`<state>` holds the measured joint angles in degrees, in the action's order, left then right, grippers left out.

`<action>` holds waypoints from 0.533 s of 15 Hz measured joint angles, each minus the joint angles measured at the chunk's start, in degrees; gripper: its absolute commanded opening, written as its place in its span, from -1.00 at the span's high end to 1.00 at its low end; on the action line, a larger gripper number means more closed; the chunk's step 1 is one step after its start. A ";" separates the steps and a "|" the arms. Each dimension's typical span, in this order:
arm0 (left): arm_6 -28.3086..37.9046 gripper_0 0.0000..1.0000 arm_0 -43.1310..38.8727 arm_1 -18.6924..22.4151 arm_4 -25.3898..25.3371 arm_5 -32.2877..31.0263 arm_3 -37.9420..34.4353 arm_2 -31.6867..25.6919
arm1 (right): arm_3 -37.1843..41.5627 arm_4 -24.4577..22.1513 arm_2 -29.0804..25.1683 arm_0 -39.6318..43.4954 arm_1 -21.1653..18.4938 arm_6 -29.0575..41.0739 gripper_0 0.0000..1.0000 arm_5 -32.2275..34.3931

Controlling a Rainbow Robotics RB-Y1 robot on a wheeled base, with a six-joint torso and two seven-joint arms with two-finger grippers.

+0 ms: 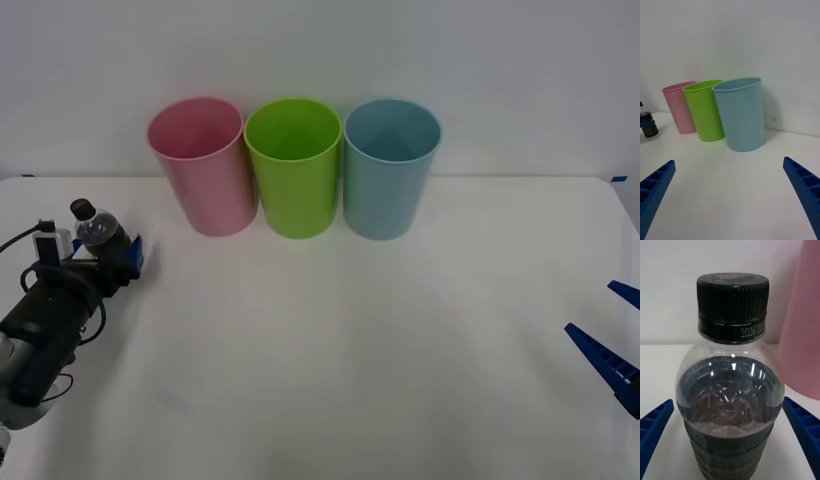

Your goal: Grasp the object on the table and drop it into the matching bin: aluminum can to the light blue bin, PET bottle to the pink bin.

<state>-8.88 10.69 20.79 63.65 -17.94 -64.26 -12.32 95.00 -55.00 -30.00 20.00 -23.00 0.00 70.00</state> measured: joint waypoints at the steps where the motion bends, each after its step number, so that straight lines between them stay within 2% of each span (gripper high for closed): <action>1: -0.13 -1.00 0.72 -0.16 0.22 0.44 0.65 -0.02 | 0.00 0.00 0.00 0.00 0.00 0.00 -1.00 0.00; 8: -0.38 -1.00 1.88 -1.48 1.55 2.39 1.09 -0.02 | 0.00 0.00 0.00 0.00 0.00 0.00 -1.00 0.00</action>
<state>-9.26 12.57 19.31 65.21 -15.55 -63.18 -12.34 95.00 -55.00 -30.00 20.00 -23.00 0.00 70.00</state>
